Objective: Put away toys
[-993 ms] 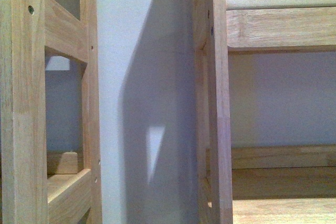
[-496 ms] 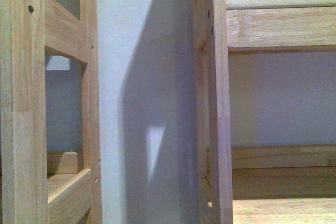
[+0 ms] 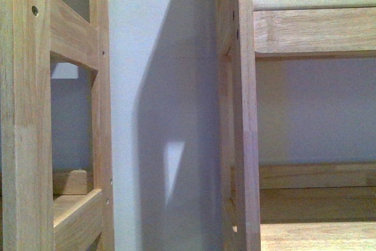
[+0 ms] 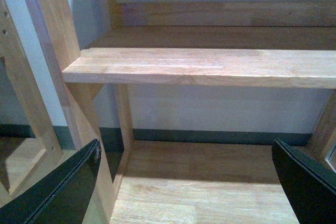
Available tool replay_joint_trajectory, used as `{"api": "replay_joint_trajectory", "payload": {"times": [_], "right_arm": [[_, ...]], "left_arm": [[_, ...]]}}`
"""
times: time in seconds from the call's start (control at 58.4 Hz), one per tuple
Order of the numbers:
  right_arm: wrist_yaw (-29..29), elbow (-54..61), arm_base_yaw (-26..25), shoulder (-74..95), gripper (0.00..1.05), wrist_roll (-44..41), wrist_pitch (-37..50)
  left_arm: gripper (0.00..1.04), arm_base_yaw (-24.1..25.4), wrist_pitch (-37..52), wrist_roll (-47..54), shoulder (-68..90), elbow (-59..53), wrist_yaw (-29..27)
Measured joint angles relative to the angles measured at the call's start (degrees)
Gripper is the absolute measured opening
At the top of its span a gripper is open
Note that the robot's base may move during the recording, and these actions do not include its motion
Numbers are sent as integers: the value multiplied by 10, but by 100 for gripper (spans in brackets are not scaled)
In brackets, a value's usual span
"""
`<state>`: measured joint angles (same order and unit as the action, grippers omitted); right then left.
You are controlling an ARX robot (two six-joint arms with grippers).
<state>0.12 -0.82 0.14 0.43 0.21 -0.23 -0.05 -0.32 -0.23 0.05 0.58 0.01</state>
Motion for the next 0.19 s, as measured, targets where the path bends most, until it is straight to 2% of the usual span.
{"api": "replay_joint_trajectory", "payload": {"times": [0.188], "right_arm": [[0, 0, 0, 0, 98, 0, 0]], "left_arm": [[98, 0, 0, 0, 0, 0, 0]]}}
